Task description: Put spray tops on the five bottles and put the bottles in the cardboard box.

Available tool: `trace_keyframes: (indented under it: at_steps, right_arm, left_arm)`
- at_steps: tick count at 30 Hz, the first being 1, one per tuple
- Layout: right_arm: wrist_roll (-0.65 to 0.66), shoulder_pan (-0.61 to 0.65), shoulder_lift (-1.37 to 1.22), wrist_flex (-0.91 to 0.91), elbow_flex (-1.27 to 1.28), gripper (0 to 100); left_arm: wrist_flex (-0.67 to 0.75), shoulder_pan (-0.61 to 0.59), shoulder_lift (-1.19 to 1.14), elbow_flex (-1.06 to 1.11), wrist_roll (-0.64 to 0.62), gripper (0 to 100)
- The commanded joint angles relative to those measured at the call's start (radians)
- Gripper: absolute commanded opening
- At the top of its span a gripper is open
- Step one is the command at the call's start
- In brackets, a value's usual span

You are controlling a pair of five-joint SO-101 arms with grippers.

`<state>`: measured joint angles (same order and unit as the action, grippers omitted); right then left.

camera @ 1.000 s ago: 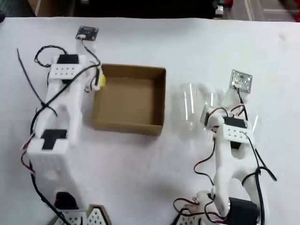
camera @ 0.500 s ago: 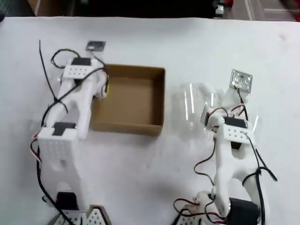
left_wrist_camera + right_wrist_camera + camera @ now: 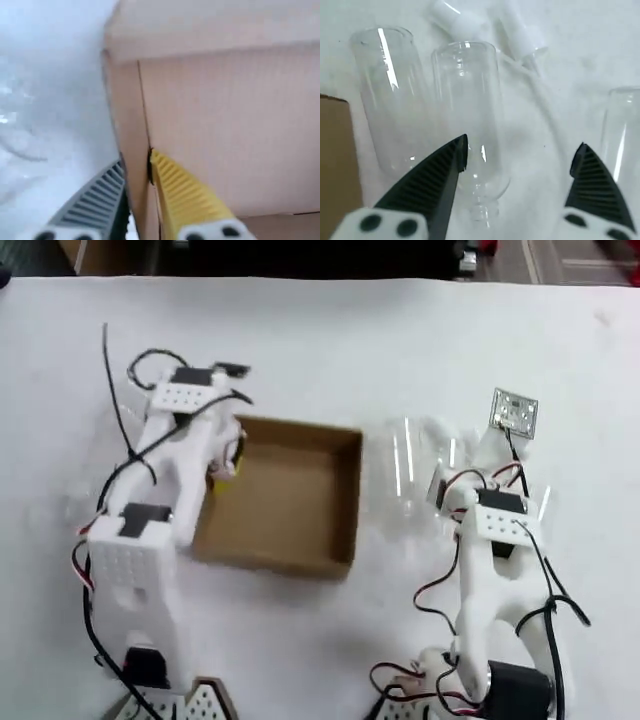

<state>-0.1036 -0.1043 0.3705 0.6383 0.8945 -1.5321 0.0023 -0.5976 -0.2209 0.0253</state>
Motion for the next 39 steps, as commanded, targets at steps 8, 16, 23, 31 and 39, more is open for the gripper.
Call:
trace_keyframes:
  at_steps: [8, 16, 23, 31, 39]
  right_arm:
    - [0.011, -0.002, 0.010, -0.015, -0.002, 29.1]
    - [0.011, -0.002, 0.007, -0.015, -0.002, 29.1]
    - [0.011, -0.002, 0.004, -0.015, -0.002, 29.1]
    - [0.011, -0.001, 0.002, -0.015, -0.002, 29.1]
    - [0.011, -0.001, 0.004, -0.015, -0.002, 29.1]
  left_arm:
    - [0.163, -0.010, 0.412, 0.397, -0.124, 2]
    - [0.213, -0.045, 0.499, 0.519, -0.132, 2]
    - [0.198, -0.041, 0.496, 0.526, -0.132, 2]
    - [0.120, -0.041, 0.504, 0.516, -0.132, 22]
    - [0.069, -0.050, 0.506, 0.445, -0.132, 22]
